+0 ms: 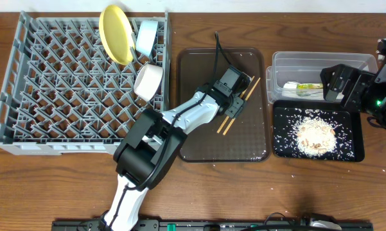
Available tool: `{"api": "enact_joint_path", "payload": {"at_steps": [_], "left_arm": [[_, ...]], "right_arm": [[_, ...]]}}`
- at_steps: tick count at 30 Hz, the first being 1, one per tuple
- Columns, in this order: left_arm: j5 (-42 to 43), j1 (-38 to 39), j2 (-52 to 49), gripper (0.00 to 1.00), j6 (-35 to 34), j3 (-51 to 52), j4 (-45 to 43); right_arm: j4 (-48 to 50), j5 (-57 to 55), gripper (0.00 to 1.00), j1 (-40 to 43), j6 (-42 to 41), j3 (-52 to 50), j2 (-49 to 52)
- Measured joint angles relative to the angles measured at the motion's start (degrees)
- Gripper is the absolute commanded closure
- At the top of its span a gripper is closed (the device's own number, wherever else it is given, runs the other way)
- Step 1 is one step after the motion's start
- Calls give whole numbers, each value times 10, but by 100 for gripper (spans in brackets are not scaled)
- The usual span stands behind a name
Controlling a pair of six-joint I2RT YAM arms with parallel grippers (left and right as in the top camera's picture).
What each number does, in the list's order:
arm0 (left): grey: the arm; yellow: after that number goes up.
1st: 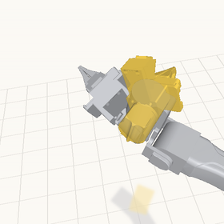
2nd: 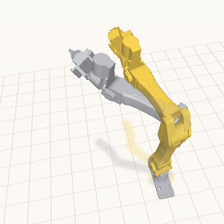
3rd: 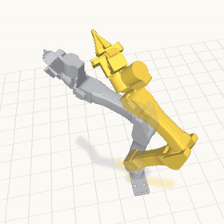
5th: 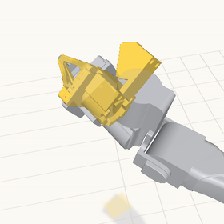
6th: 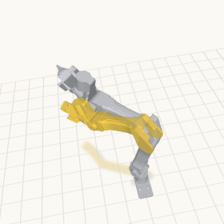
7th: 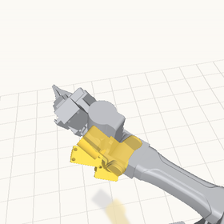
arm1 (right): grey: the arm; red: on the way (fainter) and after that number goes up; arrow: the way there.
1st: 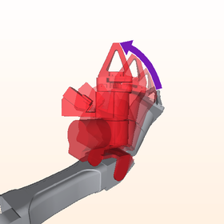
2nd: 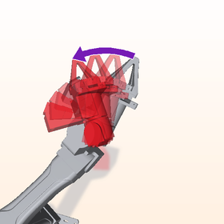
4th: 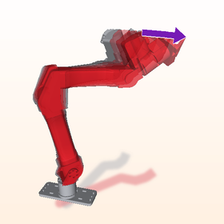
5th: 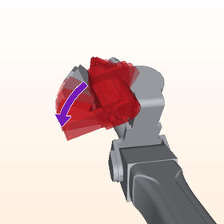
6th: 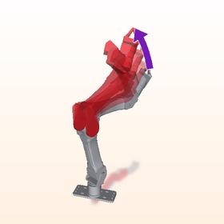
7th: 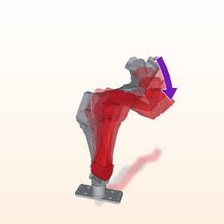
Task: Sort waste into correct bins and load items into the dishwasher
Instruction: 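Close the left gripper on one chopstick and lift it, then carry the chopstick into the dish rack and release it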
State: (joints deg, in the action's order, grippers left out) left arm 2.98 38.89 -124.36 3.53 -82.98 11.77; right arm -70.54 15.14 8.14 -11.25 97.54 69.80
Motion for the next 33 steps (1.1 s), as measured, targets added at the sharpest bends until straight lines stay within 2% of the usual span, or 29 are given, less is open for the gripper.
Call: {"api": "enact_joint_path", "payload": {"at_steps": [3,6,8,15,19,28,33], "left_arm": [[0,0,-1,78,-1,0,-1],[1,2,-1,81,4,0,-1],[0,4,0,92,7,0,0],[-3,7,15,92,9,1,40],[-3,-1,59,92,9,4,86],[-9,-82,314,92,8,5,192],[-63,-167,410,92,8,3,287]], "right_arm": [[0,0,1,0,0,0,0],[0,0,1,0,0,0,0],[0,0,1,0,0,0,0],[0,0,1,0,0,0,0],[0,0,1,0,0,0,0],[0,0,1,0,0,0,0],[0,0,1,0,0,0,0]]}}
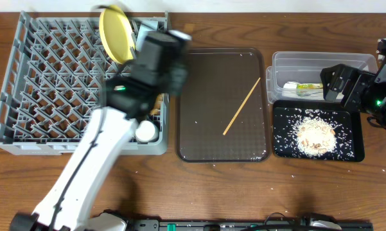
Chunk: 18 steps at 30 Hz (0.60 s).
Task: Sort waste into correct bins and load items into the dishwasher
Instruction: 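Carry the chopstick into the dish rack and release it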
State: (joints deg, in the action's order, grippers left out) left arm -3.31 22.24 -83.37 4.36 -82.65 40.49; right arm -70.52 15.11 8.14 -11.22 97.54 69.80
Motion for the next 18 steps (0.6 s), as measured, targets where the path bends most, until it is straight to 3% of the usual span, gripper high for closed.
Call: {"api": "enact_joint_path", "payload": {"at_steps": [8,16,18], "left_arm": [[-44,-134,-31,92,0,3,67],[-48,-186,-143,92,18,8,67],[-48,-188,-165,87,20,10,67]], "right_arm": [[0,0,1,0,0,0,0],[0,0,1,0,0,0,0],[0,0,1,0,0,0,0]]}}
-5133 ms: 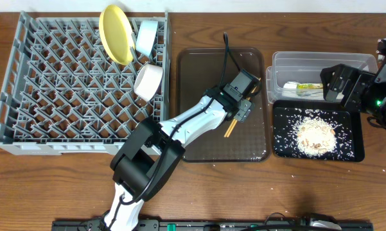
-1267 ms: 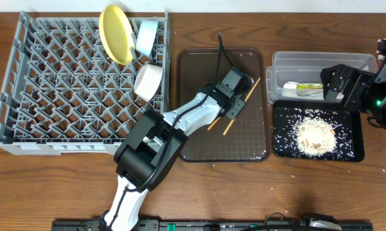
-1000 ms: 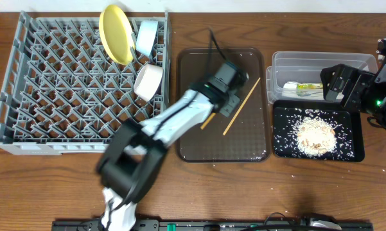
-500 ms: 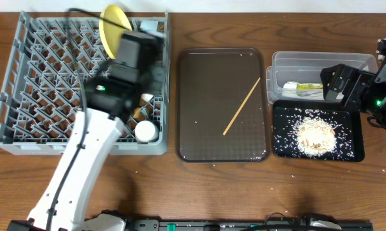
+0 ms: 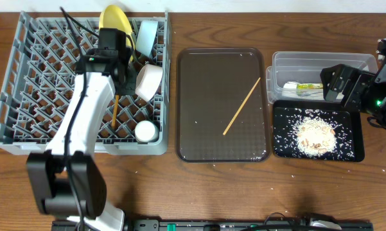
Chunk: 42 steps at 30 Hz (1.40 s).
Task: Sort waste into correct bins and load items into the dishwasher
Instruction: 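Carry the chopstick into the dish rack and release it, then move the left gripper back to the remaining chopstick on the tray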
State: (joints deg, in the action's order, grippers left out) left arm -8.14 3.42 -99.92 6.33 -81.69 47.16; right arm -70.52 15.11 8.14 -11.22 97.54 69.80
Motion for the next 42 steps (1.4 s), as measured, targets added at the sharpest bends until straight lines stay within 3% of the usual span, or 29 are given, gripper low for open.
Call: {"api": "enact_joint_path", "payload": {"at_steps": [3,7,16,21,26,34,42], "left_arm": [[0,0,-21,62,9,5,3],[0,0,-22,44,11,7,4],[10,2,13,37,10,2,39],[108,35,99,37,8,-14,23],[204,129,134,37,-1,-33,-18],[214,263,8,39,-56,-33,-117],[175,342,-127,42,-109,-32,-211]], "right_arm": [[0,0,1,0,0,0,0],[0,0,1,0,0,0,0],[0,0,1,0,0,0,0],[0,0,1,0,0,0,0],[0,0,1,0,0,0,0],[0,0,1,0,0,0,0],[0,0,1,0,0,0,0]]}}
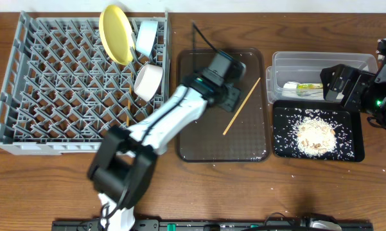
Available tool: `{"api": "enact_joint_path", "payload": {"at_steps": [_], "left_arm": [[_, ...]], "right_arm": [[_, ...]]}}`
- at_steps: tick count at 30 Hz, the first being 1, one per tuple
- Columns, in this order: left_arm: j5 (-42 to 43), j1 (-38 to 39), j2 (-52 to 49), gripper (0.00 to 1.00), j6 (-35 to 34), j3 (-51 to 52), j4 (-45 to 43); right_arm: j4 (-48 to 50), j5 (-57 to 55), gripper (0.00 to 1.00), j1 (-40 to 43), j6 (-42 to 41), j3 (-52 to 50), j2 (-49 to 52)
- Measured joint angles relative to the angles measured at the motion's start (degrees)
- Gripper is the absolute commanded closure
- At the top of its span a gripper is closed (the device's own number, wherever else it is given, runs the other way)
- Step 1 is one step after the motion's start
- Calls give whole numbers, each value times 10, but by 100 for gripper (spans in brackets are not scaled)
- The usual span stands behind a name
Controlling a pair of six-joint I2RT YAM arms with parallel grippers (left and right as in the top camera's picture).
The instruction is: Sort waste into correct bins and load items into the dishwasher
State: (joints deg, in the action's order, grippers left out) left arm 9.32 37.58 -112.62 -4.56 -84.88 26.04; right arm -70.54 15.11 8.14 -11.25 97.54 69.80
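One wooden chopstick [241, 106] lies slanted on the brown tray [205, 144]. My left gripper [231, 97] hangs low over the tray just left of that chopstick, its fingers apparently open with nothing in them. Another chopstick [127, 114] stands in the grey dish rack [51, 96], near a yellow plate [114, 33] and two white cups [146, 37] [148, 81]. My right gripper [337, 83] hovers at the clear bin [308, 64]; its jaws are not visible.
A black tray [282, 138] with spilled rice and a lump of food scraps [316, 135] sits in front of the clear bin, which holds a small wrapper [295, 86]. My left arm [154, 128] crosses the rack's right edge.
My left gripper has gone from the dish rack, where a chopstick stood below it, back to the brown tray beside the remaining chopstick. The right arm has not moved.
My left gripper was down on a pair of chopsticks on the tray. Then it was over the rack and only one chopstick lay on the tray. Then a chopstick stood in the rack. Now the gripper is back at the tray.
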Motion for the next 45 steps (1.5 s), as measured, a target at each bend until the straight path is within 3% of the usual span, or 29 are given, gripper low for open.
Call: {"api": "enact_joint_path", "payload": {"at_steps": [10,19,29,35,45], "left_arm": [[-55,53,-72,42,-14,0,-50],[-66,56,-107,43,-14,0,-66],[-68,56,-110,63,-16,1,-68],[-68,56,-110,92,-18,3,-70],[-89,56,-108,92,-16,4,-69]], "right_arm": [[0,0,1,0,0,0,0],[0,0,1,0,0,0,0],[0,0,1,0,0,0,0],[0,0,1,0,0,0,0],[0,0,1,0,0,0,0]]}}
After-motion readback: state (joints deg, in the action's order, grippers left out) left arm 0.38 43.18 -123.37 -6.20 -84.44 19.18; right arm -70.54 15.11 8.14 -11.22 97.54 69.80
